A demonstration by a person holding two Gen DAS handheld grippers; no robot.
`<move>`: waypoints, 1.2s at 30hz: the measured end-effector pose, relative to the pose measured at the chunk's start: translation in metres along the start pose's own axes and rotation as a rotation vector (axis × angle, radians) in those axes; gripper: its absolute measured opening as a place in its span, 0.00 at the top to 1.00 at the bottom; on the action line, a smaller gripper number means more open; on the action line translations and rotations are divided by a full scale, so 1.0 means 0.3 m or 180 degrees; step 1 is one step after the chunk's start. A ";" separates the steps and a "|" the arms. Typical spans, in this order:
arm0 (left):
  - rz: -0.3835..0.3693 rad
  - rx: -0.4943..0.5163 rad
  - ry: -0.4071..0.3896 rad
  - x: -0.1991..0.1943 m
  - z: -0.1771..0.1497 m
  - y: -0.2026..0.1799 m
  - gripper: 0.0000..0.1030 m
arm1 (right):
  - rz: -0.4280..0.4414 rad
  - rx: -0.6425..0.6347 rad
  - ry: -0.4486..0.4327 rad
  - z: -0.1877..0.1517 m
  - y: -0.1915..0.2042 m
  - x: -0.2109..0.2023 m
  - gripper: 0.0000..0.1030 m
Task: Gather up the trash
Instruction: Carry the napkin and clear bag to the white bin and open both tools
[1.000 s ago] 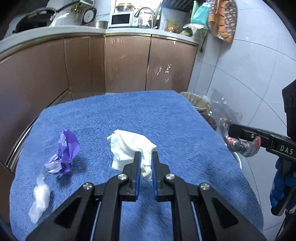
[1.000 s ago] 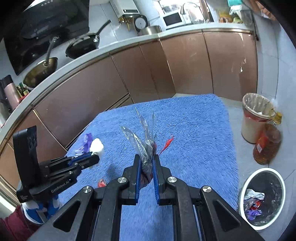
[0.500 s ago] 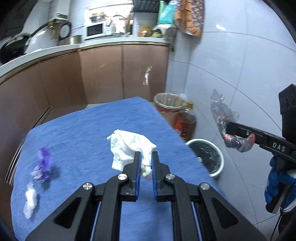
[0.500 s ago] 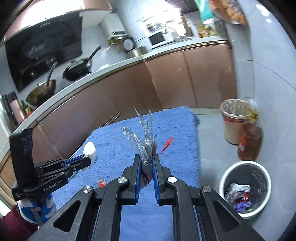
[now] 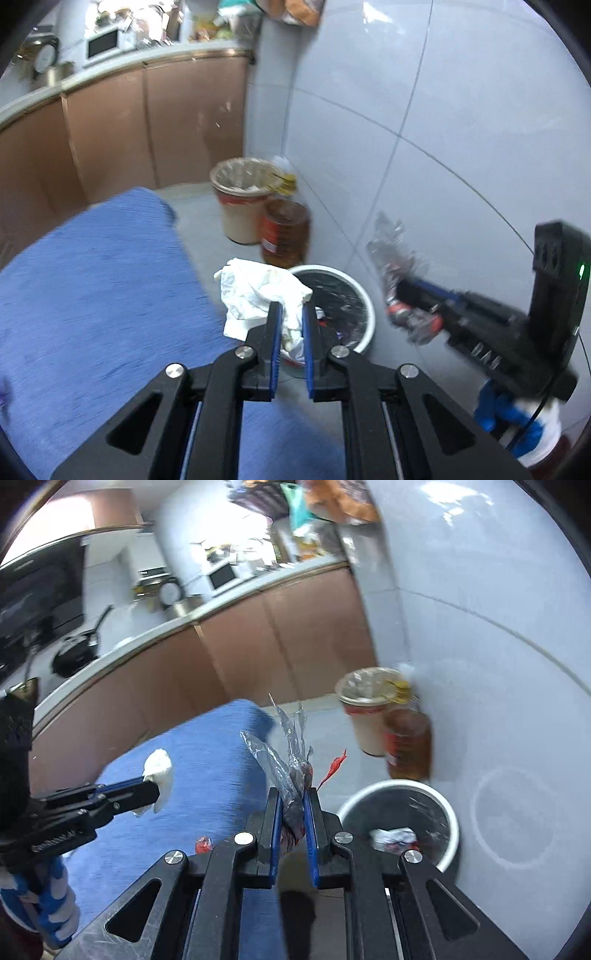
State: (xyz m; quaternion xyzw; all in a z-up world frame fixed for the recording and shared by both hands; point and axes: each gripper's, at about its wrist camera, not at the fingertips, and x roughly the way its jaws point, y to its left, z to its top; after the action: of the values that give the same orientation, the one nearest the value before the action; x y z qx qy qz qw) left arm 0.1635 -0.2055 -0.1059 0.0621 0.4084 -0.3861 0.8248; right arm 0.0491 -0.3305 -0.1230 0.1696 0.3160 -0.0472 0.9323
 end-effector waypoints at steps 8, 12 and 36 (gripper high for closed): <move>-0.0295 -0.0197 0.0480 0.379 0.081 -0.057 0.88 | -0.0390 0.0243 0.0270 -0.036 -0.197 0.201 0.86; -0.0374 -0.0257 0.0594 0.520 0.104 -0.062 0.87 | -0.0566 0.0285 0.0420 -0.059 -0.280 0.310 0.86; -0.0380 -0.0403 0.0638 0.604 0.144 -0.032 0.64 | -0.0868 0.0352 0.0591 -0.098 -0.364 0.394 0.56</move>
State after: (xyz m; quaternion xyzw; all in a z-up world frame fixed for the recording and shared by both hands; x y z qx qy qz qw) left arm 0.2507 -0.3365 -0.2063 0.0238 0.5153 -0.3999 0.7576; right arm 0.1048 -0.4205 -0.2477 0.1798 0.4177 -0.1746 0.8733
